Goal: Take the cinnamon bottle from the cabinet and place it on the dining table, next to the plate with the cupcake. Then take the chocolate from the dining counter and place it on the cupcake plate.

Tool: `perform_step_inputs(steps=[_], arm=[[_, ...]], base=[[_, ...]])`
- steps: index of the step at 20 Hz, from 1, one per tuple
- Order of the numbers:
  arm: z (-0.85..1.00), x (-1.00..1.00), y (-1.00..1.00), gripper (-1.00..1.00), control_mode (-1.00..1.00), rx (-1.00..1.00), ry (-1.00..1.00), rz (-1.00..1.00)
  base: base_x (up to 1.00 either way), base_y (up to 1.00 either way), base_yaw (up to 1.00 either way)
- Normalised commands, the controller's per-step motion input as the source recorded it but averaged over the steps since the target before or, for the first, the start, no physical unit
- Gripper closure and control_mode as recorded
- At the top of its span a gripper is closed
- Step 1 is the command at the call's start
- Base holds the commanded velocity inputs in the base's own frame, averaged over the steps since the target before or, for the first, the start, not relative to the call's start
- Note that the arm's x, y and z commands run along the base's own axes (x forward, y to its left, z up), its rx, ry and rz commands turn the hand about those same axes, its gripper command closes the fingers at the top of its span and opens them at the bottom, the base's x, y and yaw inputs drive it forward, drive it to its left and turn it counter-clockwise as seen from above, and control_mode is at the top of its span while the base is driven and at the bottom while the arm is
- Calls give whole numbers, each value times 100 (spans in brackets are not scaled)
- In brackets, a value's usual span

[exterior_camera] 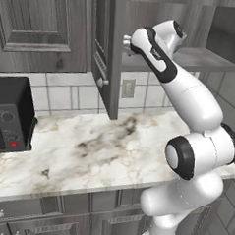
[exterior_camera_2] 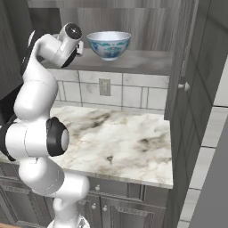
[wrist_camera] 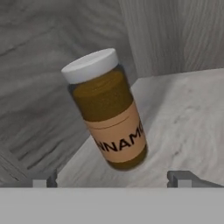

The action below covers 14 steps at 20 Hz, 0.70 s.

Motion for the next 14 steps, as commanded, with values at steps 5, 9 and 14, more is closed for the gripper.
perform_step_inputs(steps=[5,9,14], arm=[[-5,10,11,-100,-100,6,0,0],[-4,23,2,-100,-100,1,0,0],[-15,23,6,-100,-100,0,0,0]], base=[[0,0,0],[0,0,0],[0,0,0]])
